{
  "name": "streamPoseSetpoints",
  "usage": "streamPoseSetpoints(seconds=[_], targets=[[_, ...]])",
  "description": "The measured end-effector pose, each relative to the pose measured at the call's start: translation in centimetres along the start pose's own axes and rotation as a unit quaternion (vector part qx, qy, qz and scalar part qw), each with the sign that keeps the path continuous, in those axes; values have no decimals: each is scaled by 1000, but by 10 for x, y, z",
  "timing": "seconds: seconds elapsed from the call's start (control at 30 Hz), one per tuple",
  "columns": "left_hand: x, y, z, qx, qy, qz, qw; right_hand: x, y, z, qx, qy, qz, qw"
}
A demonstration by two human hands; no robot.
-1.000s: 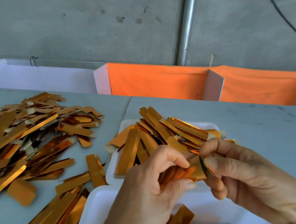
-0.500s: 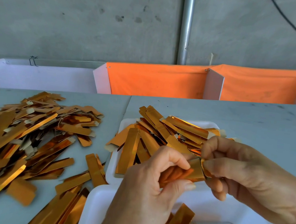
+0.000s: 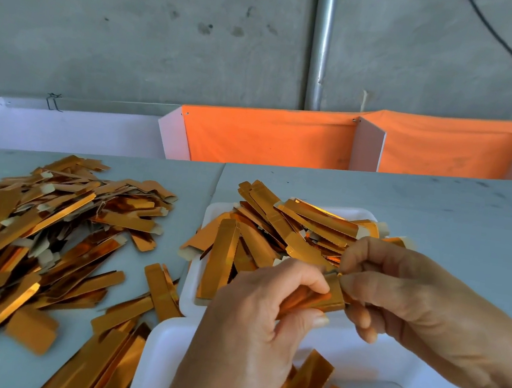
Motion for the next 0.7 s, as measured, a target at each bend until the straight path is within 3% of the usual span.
streamPoseSetpoints(seconds=[0.23, 0.37, 0.7], targets=[[-1, -3, 3, -44, -22, 7, 999, 1, 0, -2, 22, 65, -20, 997], [-1, -3, 3, -57, -34, 34, 997, 0, -3, 2, 34, 39, 3, 999], [4, -4, 2, -49, -7, 45, 998, 3, -2, 5, 53, -40, -36, 997]])
Point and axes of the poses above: each hand's wrist, its own y-axis away from the middle knuckle, its own x-axis out of the back of the hand, z = x × y, the point moved 2 cm from there along -y, towards the middle knuckle, and after that the axes turned 14 degrees about -y, right-handed, at the moved point
